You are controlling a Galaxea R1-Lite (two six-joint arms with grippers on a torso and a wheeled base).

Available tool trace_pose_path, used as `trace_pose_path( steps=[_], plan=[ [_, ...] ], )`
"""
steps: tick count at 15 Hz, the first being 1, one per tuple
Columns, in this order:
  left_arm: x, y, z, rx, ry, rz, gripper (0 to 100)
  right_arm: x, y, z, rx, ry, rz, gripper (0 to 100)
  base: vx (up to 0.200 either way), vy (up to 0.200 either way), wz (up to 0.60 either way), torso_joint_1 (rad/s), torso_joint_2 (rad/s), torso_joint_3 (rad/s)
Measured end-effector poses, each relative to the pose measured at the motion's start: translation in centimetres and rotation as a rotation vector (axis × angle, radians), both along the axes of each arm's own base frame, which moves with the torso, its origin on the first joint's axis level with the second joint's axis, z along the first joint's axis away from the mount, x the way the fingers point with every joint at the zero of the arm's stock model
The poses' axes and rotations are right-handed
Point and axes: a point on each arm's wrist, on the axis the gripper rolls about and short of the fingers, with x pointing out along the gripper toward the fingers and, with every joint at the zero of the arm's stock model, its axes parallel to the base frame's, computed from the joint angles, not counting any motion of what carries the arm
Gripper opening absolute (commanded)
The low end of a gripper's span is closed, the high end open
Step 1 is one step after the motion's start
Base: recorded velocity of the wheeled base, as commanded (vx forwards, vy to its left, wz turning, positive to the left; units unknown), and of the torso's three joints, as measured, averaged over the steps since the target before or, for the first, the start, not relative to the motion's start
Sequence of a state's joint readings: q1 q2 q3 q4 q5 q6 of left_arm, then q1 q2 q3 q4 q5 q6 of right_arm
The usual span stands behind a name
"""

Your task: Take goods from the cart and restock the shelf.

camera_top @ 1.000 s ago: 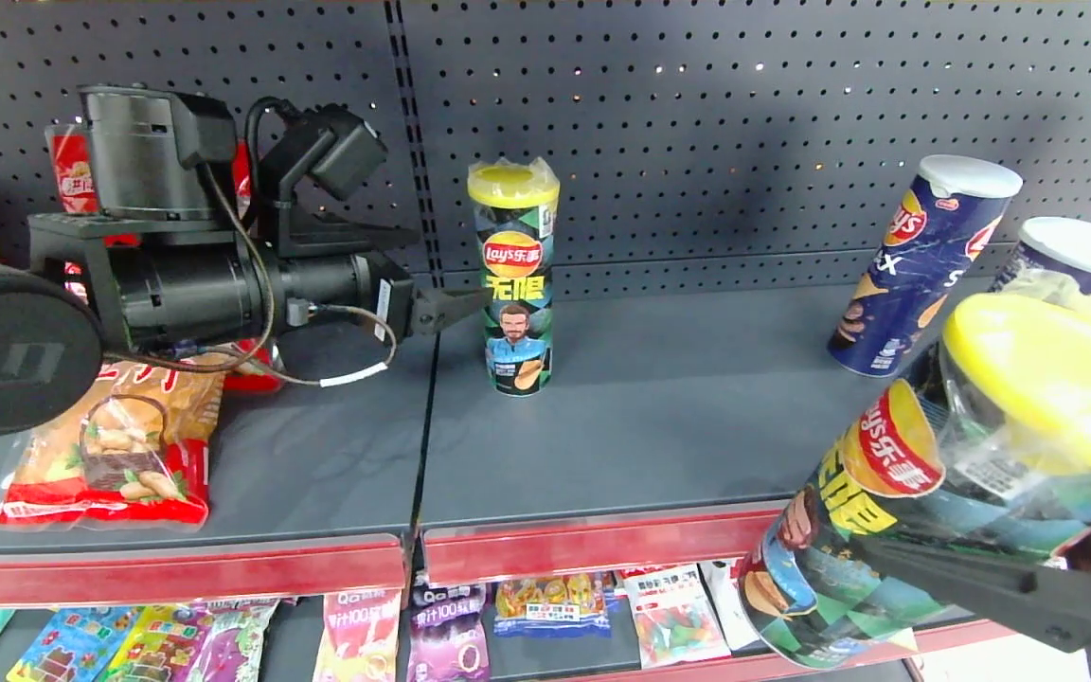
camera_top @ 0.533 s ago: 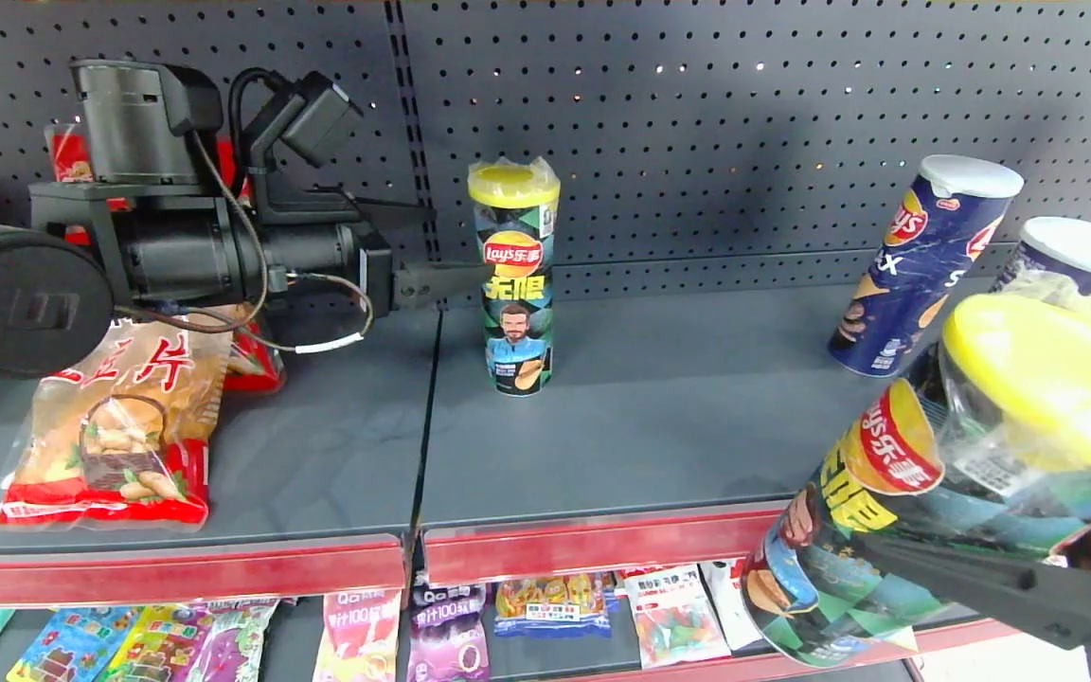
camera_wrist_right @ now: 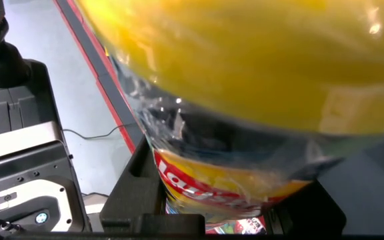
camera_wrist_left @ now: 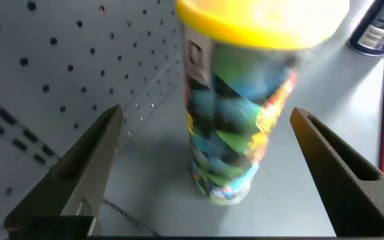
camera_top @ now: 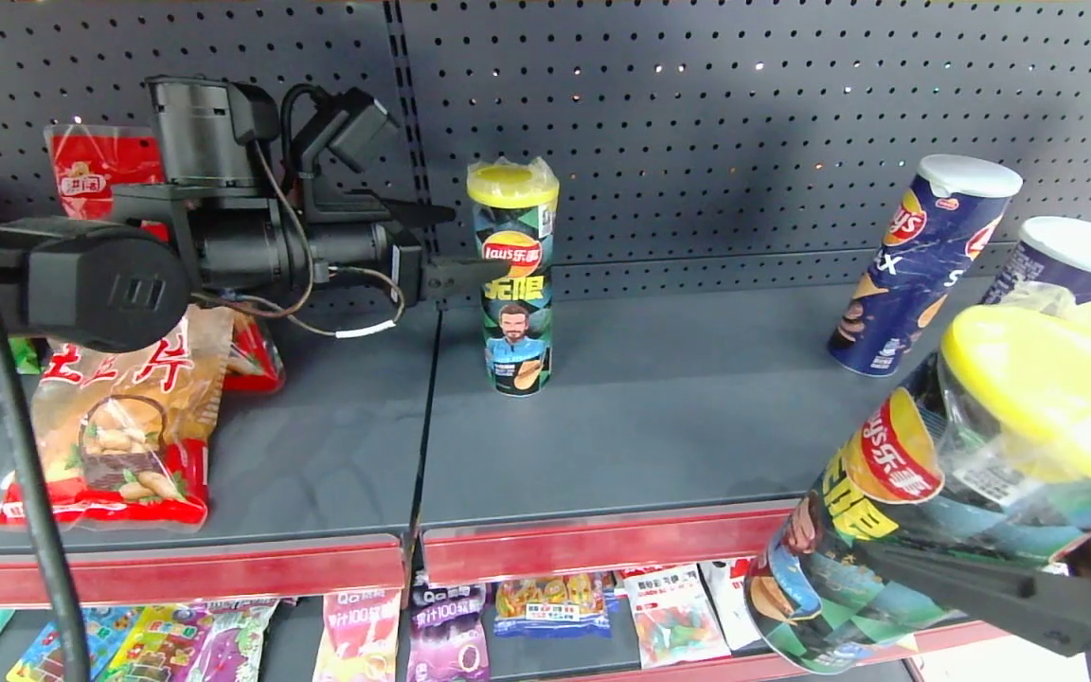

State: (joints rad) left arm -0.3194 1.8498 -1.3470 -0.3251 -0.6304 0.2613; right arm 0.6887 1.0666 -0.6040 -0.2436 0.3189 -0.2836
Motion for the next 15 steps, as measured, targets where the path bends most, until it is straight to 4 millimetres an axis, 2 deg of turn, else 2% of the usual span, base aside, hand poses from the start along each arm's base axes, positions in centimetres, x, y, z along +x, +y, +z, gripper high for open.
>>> trace_pose_path(
  steps=[3,7,13,14,15],
  plan=[
    [0.8,-1.1,-0.3,-0.003,0.002,-0.036,100,0.1,-0.1,-0.1,-0.001,0.001,-0.007,0,0.0,0.0,0.0,0.0,0.0,0.0],
    [0.7,-2.9,-1.1,0.003,0.021,-0.083,100,0.1,-0.2,0.0,-0.001,0.0,-0.014,0,0.0,0.0,0.0,0.0,0.0,0.0],
    [1.0,-3.3,-1.2,0.005,0.02,-0.051,100,0.1,-0.2,-0.1,-0.002,0.001,-0.016,0,0.0,0.0,0.0,0.0,0.0,0.0],
    [1.1,-3.4,-1.2,0.005,0.019,-0.05,0,0.1,-0.2,0.0,-0.002,0.001,-0.016,0,0.0,0.0,0.0,0.0,0.0,0.0],
    [1.1,-3.4,-1.1,0.004,0.017,-0.049,0,0.1,-0.2,-0.1,-0.003,0.001,-0.016,0,0.0,0.0,0.0,0.0,0.0,0.0]
  ],
)
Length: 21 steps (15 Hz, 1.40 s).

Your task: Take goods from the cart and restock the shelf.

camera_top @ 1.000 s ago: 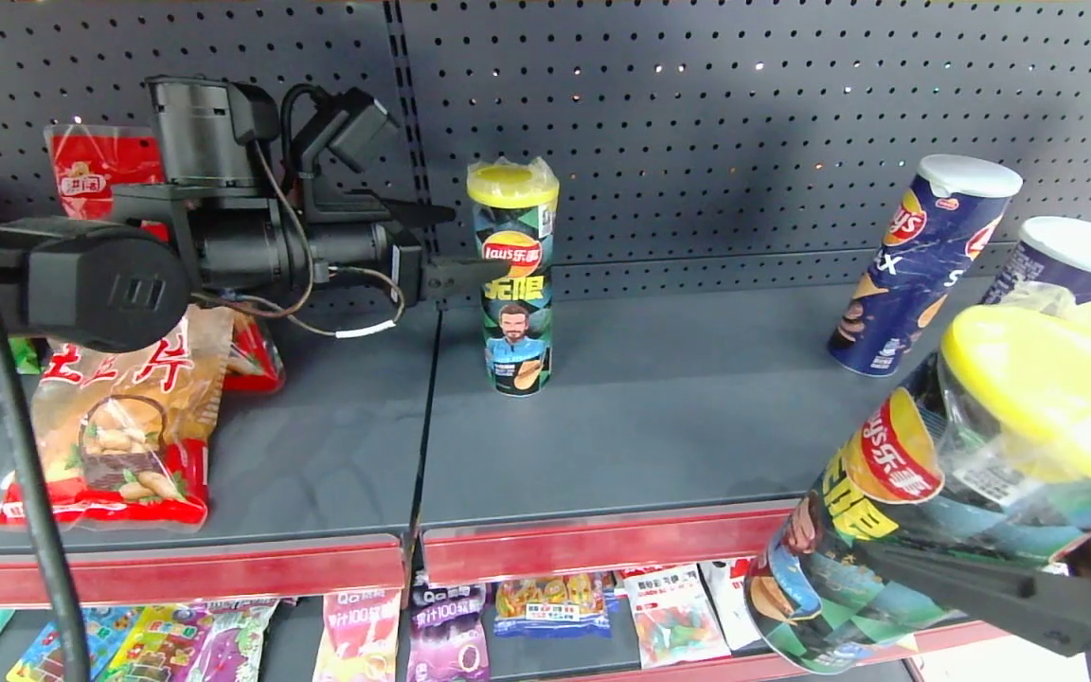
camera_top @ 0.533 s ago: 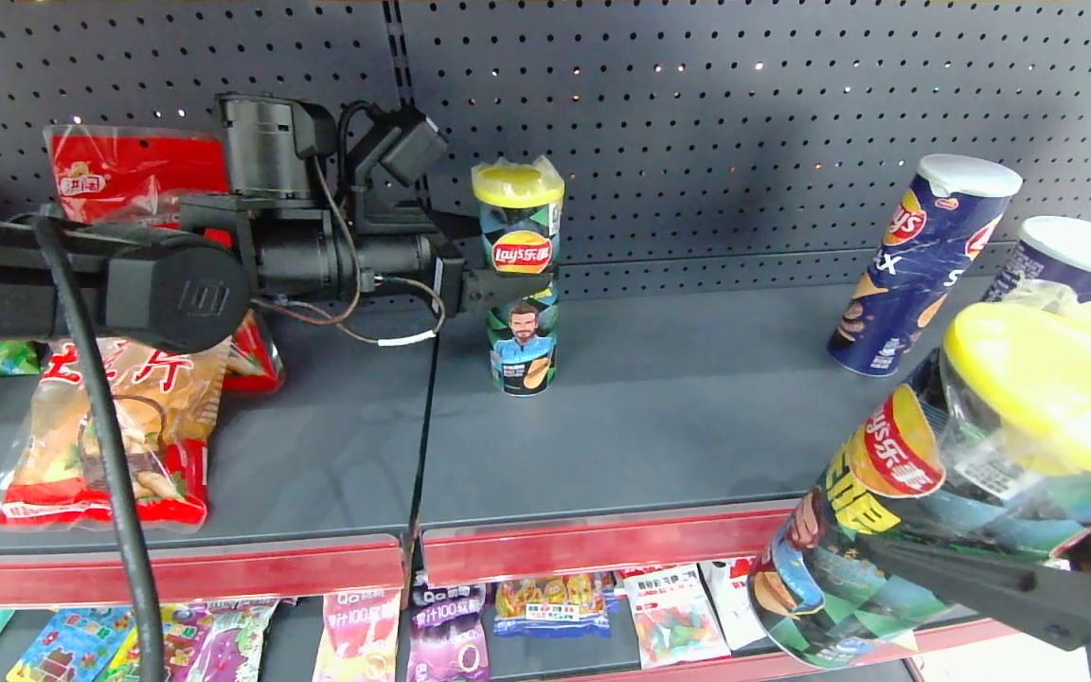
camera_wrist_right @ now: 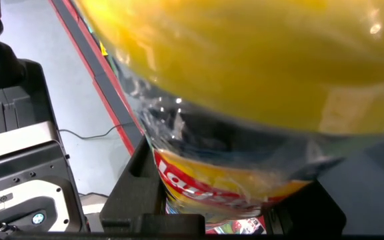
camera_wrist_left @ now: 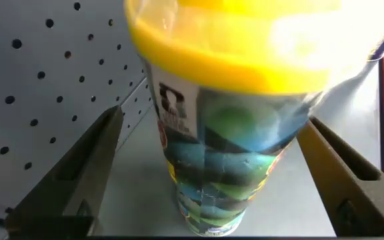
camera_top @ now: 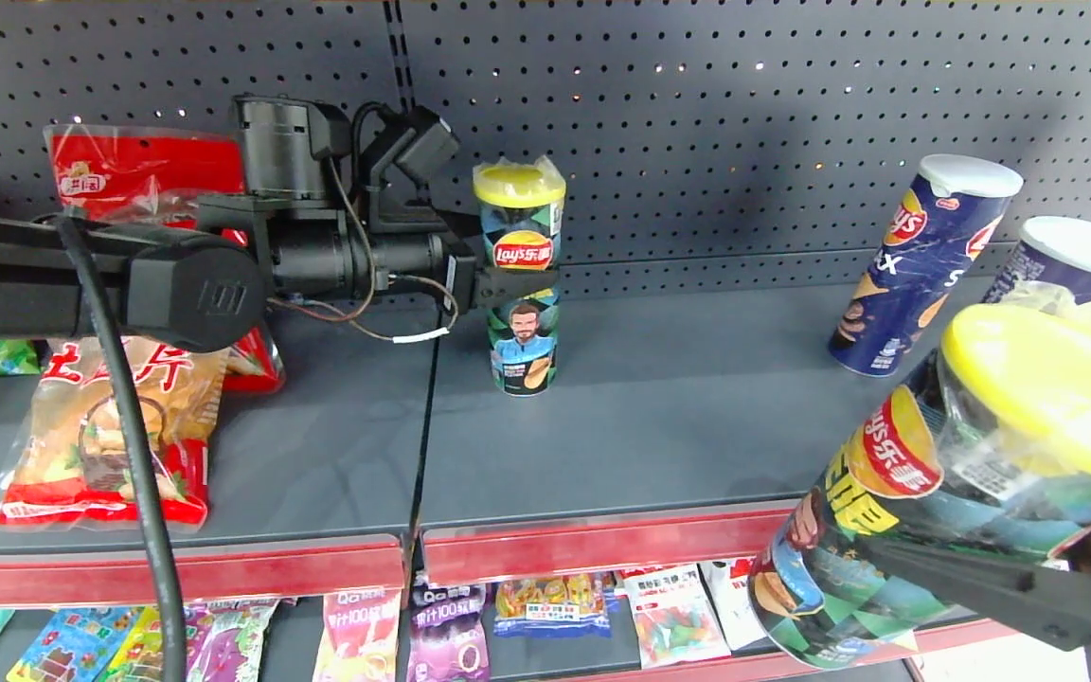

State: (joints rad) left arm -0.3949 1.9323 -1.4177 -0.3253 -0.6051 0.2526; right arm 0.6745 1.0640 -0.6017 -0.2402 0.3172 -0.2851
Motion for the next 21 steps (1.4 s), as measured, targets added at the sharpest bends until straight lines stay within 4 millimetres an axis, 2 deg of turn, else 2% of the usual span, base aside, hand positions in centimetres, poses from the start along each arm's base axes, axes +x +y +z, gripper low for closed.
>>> trace_pose_path(
  steps=[3,6,11,13,15,21],
  plan=[
    [-0.3,-0.4,-0.3,0.006,0.006,-0.018,0,0.0,-0.1,0.1,0.002,-0.002,-0.006,0,0.0,0.0,0.0,0.0,0.0,0.0],
    [-1.7,-0.9,-0.9,0.016,0.031,-0.051,0,-0.1,-0.3,0.2,0.006,-0.007,-0.012,0,0.0,0.0,0.0,0.0,0.0,0.0],
    [-6.7,0.2,-1.7,0.033,0.1,-0.137,0,-0.3,-0.5,0.3,0.012,-0.016,-0.015,0,0.0,0.0,0.0,0.0,0.0,0.0],
    [-8.0,0.7,-1.7,0.034,0.109,-0.153,0,-0.3,-0.5,0.3,0.013,-0.016,-0.015,0,0.0,0.0,0.0,0.0,0.0,0.0],
    [-8.5,0.9,-1.5,0.03,0.111,-0.17,0,-0.3,-0.5,0.2,0.01,-0.013,-0.015,0,0.0,0.0,0.0,0.0,0.0,0.0],
    [-8.0,0.6,0.3,-0.024,0.11,-0.19,0,-0.5,-0.6,-0.3,0.002,-0.002,-0.016,0,0.0,0.0,0.0,0.0,0.0,0.0]
  ],
)
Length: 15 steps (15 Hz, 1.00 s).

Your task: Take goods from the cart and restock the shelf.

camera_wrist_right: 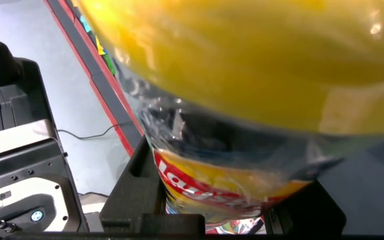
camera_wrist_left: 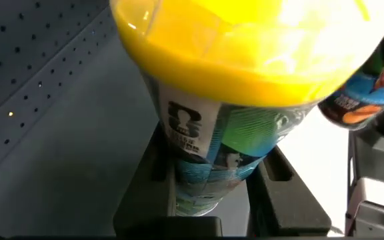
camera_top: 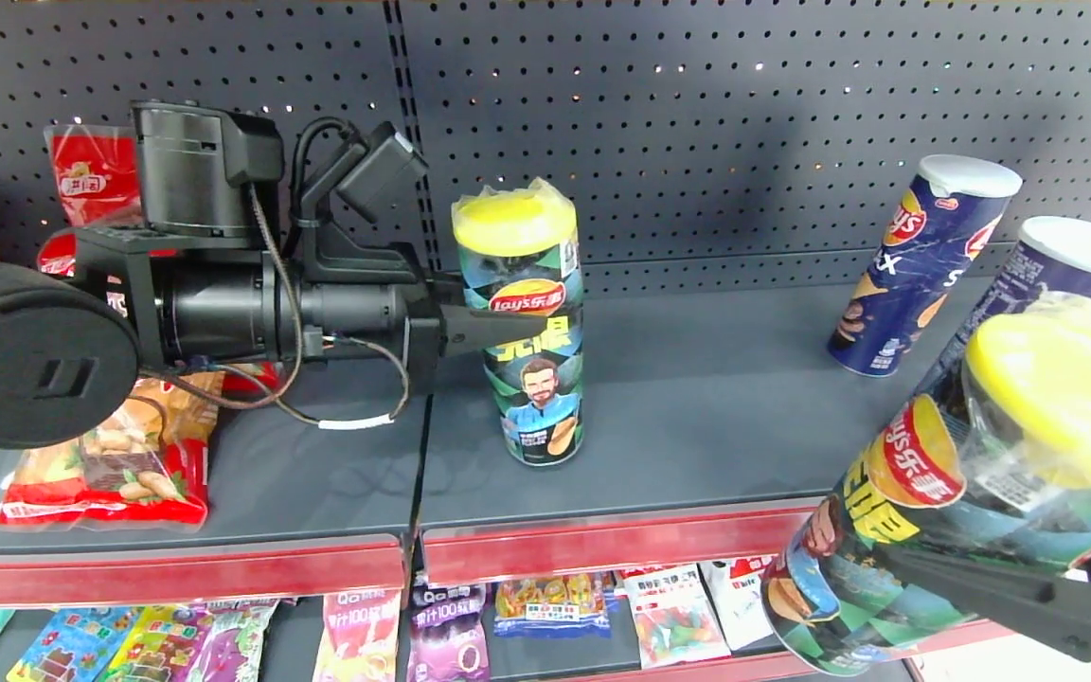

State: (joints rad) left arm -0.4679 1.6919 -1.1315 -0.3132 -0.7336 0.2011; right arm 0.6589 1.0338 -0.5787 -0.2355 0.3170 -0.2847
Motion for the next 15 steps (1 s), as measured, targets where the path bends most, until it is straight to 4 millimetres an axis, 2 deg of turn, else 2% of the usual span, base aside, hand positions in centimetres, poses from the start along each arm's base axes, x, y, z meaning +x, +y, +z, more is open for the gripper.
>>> trace_pose_path(
  steps=[5,15],
  plan=[
    [-0.2,0.0,0.1,-0.013,0.002,-0.049,0,0.0,0.0,0.0,0.0,0.0,0.001,0,0.0,0.0,0.0,0.0,0.0,0.0],
    [-0.7,-0.3,-1.3,0.011,0.047,-0.068,0,0.0,-0.1,-0.1,-0.001,0.002,-0.008,0,0.0,0.0,0.0,0.0,0.0,0.0]
  ],
)
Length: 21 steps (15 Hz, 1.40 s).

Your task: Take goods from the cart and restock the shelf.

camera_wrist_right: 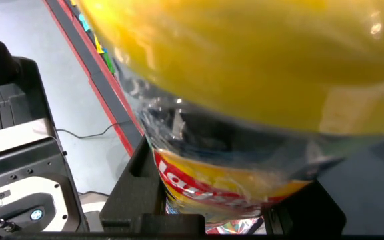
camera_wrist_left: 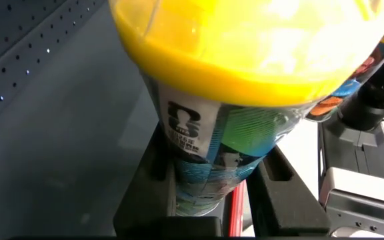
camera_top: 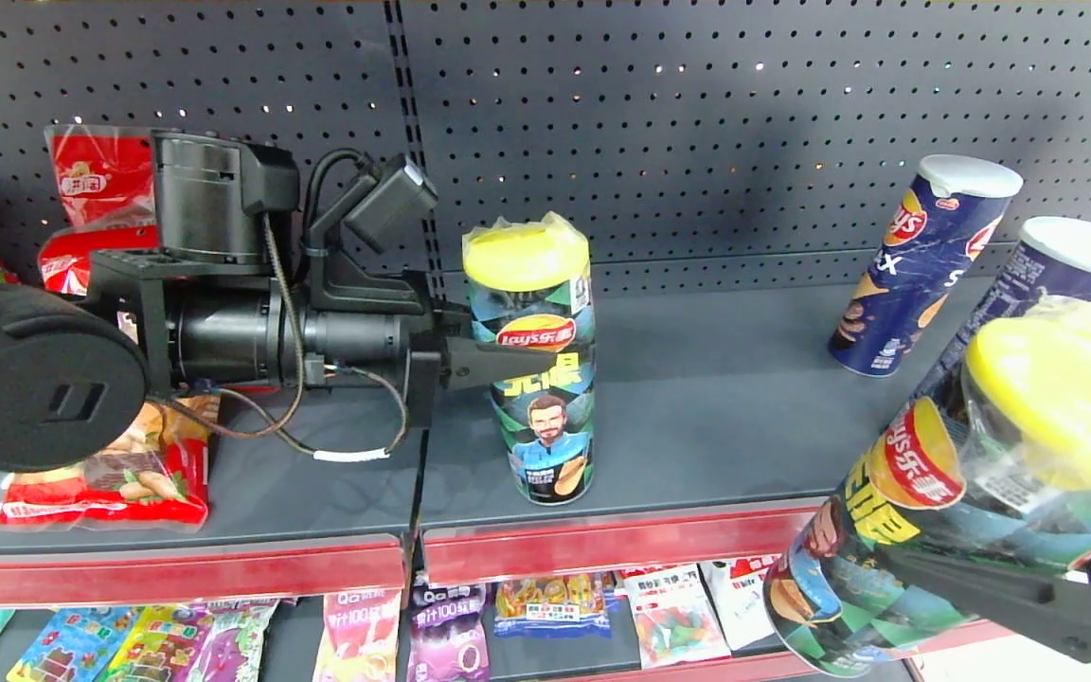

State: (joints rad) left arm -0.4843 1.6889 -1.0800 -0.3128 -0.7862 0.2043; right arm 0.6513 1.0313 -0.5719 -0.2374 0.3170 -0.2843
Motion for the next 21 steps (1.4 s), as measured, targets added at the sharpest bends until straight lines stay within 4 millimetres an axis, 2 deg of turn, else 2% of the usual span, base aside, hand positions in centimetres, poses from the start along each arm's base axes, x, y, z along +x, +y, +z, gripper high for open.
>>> trace_pose_path(
  steps=[7,15,21],
  plan=[
    [-0.8,1.5,-0.1,0.003,0.005,0.031,0,0.0,0.0,0.0,0.0,0.0,0.001,0,0.0,0.0,0.0,0.0,0.0,0.0],
    [-1.5,1.7,-0.4,0.008,0.016,0.024,0,0.0,0.0,0.1,0.002,-0.003,-0.001,0,0.0,0.0,0.0,0.0,0.0,0.0],
    [-1.2,1.5,-0.6,0.01,0.017,0.028,0,-0.1,-0.1,0.1,0.004,-0.007,0.001,0,0.0,0.0,0.0,0.0,0.0,0.0]
  ],
)
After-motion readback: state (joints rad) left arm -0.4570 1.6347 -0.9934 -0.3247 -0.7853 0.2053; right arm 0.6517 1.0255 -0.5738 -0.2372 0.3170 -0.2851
